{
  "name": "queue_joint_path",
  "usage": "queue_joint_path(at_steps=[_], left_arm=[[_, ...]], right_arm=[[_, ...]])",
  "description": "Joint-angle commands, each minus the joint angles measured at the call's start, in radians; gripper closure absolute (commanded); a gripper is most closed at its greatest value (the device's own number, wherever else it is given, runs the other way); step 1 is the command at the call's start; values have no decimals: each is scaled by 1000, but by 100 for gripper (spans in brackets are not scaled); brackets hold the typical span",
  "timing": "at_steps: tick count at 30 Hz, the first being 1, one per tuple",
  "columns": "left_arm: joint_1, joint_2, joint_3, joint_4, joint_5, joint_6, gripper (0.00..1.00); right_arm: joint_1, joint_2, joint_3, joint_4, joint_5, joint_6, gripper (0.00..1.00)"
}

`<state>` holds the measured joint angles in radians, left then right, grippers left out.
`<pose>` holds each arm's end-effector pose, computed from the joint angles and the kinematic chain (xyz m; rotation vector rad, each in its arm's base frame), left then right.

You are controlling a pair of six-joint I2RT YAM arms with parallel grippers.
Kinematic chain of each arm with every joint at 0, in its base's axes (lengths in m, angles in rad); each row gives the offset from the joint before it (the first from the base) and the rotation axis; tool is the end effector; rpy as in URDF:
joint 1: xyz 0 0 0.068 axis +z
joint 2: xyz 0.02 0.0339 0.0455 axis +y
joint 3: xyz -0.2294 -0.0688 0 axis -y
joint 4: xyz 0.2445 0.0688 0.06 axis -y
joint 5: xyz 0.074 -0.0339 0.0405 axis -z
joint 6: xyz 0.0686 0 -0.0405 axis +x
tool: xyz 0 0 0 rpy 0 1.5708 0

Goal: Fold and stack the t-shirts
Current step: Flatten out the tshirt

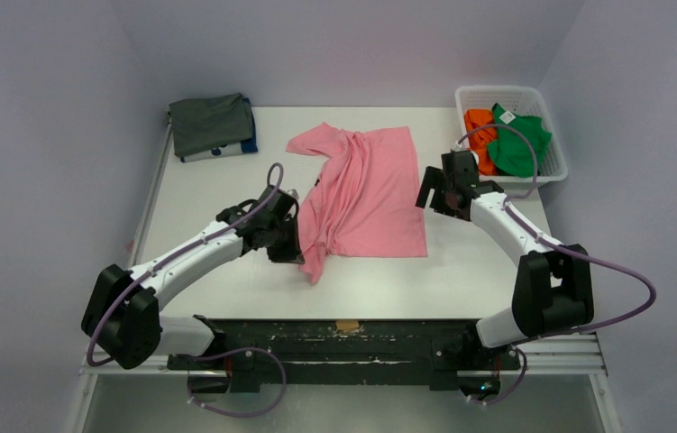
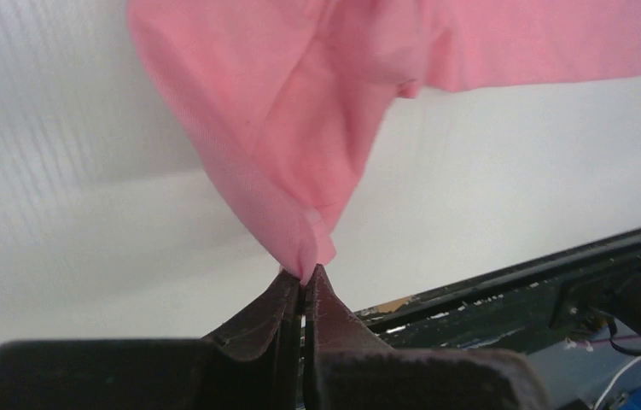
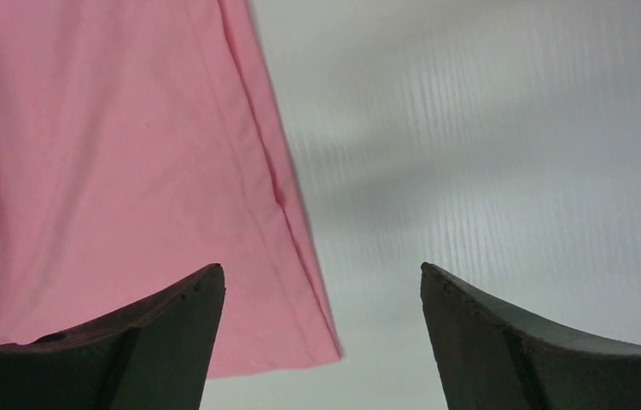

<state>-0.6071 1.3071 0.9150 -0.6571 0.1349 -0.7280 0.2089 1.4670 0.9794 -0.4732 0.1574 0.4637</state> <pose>0.2246 -0.1672 0.1739 -0.1167 2.7495 -0.6006 0.3168 0.0562 0.1639 0.3815 2.4866 0.0741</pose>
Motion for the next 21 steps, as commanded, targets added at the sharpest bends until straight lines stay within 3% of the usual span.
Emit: queue_joint_path(at_steps=[1, 6, 15, 19, 20, 21], left_arm=[[4, -40, 51, -9, 99, 86, 100], [40, -71, 50, 6, 143, 96, 100], [75, -99, 25, 20, 134, 72, 100], [77, -103, 3, 36, 135, 47, 100], [80, -103, -2, 38, 135, 41, 100], [81, -106, -6, 38, 136, 36, 100]], right_arm=[[16, -20, -73, -85, -109, -1, 24], [68, 53, -125, -54, -216, -5, 35], [119, 121, -129, -52, -135, 38, 51], [132, 124, -121, -82, -117, 45, 69], [139, 119, -124, -97, -102, 47, 77], [143, 109, -127, -118, -91, 51, 93]])
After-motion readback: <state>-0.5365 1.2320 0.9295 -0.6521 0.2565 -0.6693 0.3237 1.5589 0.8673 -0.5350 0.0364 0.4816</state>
